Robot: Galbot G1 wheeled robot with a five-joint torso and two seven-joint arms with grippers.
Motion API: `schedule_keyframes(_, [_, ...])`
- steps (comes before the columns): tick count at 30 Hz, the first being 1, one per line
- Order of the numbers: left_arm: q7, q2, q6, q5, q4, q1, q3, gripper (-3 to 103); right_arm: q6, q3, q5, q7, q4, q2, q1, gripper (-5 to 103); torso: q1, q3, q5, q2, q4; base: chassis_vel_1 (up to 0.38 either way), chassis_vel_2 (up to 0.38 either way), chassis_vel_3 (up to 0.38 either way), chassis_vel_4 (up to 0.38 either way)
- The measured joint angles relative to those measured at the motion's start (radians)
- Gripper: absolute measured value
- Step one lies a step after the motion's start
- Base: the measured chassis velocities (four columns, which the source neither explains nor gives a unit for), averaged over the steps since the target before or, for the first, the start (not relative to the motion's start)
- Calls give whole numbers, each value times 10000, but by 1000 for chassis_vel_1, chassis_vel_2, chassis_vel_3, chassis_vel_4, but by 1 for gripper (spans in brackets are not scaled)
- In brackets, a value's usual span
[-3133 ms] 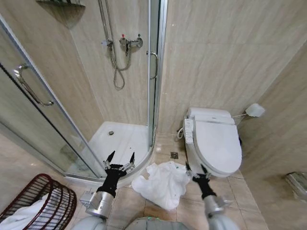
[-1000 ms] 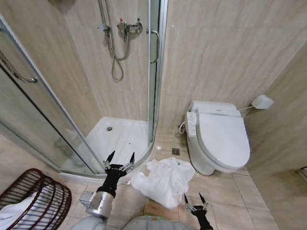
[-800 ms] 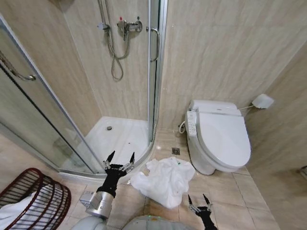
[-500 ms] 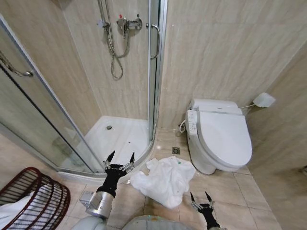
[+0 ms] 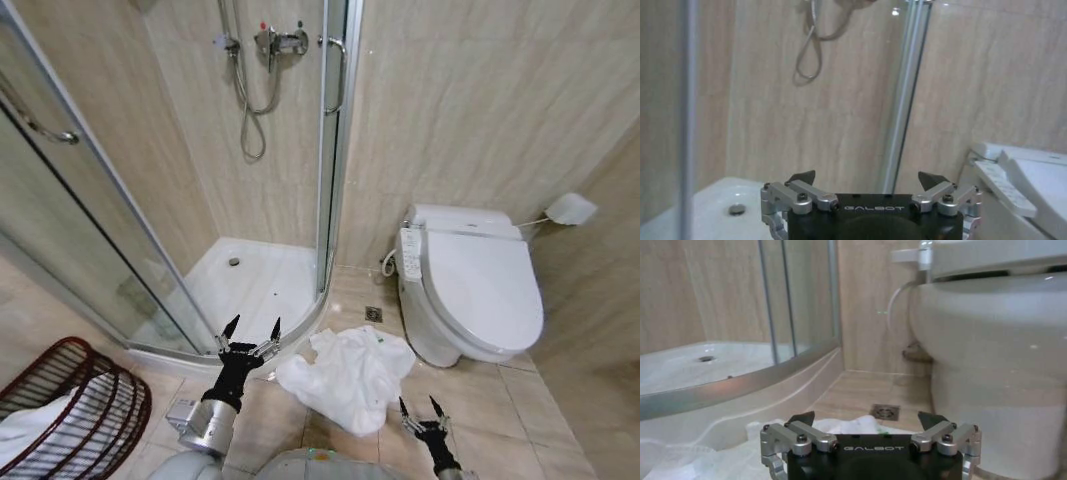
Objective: Discard the used towel into the hamper.
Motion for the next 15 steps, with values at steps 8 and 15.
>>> schedule_keyframes(8, [0,0,0,0,0,0,0,100,-235,86,10,-42,-342,-8,289,100,-112,-205,-1,-315,1,73,63,69,67])
schedule_keyframes(15, [0,0,0,0,0,0,0,100,-999,378,-212,-32,-1139,111,1212,100,-226,-370,1,-601,0,10,3,5,8])
